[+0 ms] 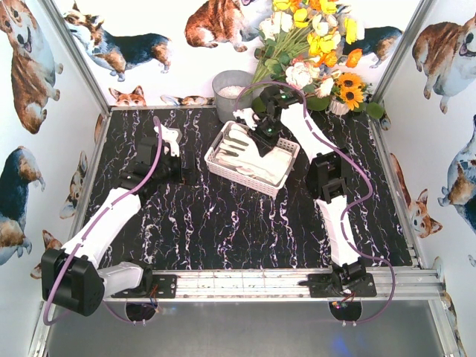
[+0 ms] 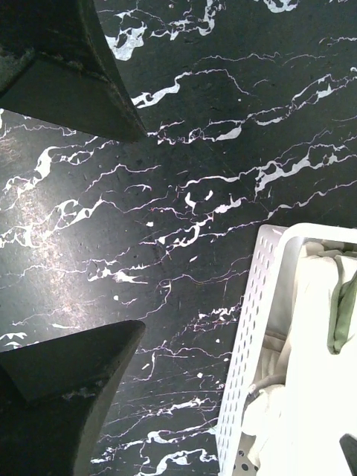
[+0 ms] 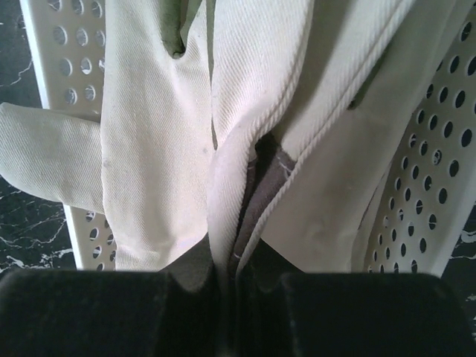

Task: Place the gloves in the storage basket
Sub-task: Place the glove in the bin.

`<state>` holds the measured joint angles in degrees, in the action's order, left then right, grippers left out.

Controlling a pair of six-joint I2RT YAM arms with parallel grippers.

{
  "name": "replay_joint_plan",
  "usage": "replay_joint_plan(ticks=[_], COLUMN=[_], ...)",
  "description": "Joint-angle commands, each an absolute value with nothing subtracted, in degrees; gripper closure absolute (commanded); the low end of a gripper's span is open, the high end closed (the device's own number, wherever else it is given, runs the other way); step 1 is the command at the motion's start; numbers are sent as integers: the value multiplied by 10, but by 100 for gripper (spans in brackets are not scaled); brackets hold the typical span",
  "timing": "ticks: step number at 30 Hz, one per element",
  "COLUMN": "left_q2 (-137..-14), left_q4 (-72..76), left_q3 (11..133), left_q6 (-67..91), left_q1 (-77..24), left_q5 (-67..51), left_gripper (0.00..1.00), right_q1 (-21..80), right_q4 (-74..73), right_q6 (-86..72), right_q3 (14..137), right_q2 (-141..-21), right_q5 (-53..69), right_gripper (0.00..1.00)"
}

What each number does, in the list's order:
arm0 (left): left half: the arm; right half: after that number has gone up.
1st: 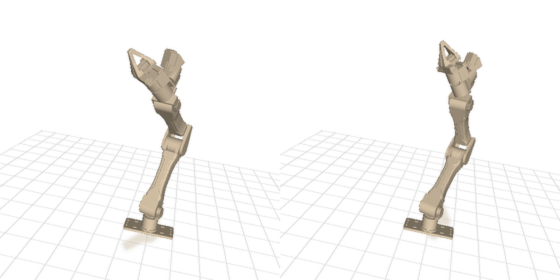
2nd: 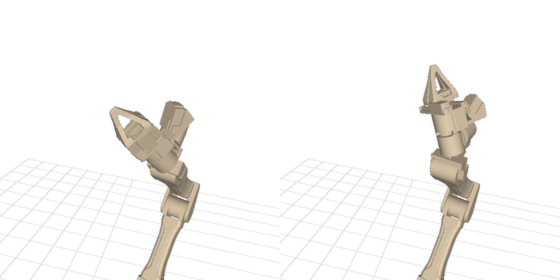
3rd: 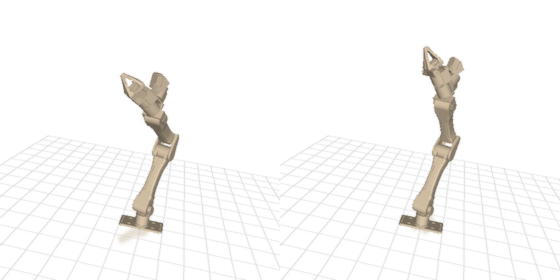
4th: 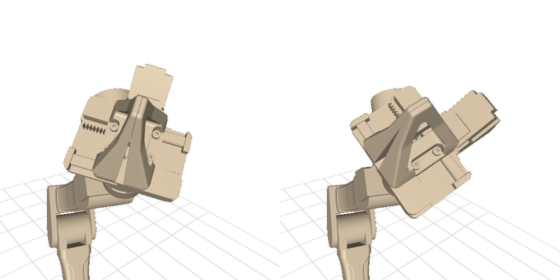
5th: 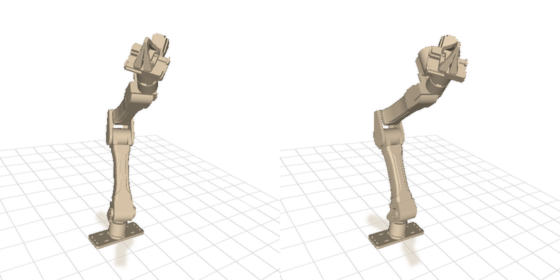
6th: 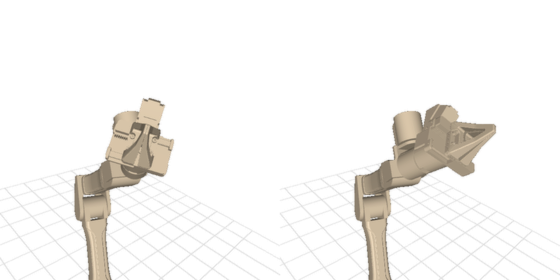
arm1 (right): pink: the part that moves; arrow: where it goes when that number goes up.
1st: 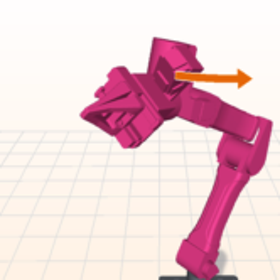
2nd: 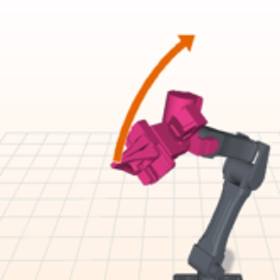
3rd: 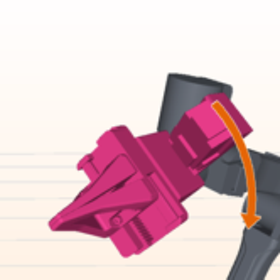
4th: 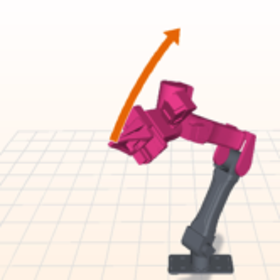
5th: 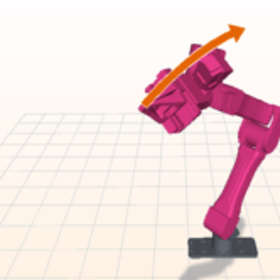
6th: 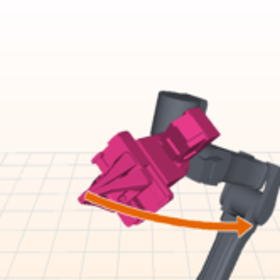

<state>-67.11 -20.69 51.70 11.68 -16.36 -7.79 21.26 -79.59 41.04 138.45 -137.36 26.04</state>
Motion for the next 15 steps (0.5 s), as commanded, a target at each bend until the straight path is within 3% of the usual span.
replay_joint_plan(ticks=[1,15], left_q2=[-675,-679], left_q4=[-192,-190], left_q3=[516,516], left_q6=[108,107], left_q1=[-154,-151], left_q5=[-85,-92], left_gripper=[0,0], right_q1=[211,203], right_q4=[-747,-712], right_q6=[418,396], right_q3=[1415,1415], right_q2=[-1380,-1378], right_q5=[228,206], right_gripper=[100,100])
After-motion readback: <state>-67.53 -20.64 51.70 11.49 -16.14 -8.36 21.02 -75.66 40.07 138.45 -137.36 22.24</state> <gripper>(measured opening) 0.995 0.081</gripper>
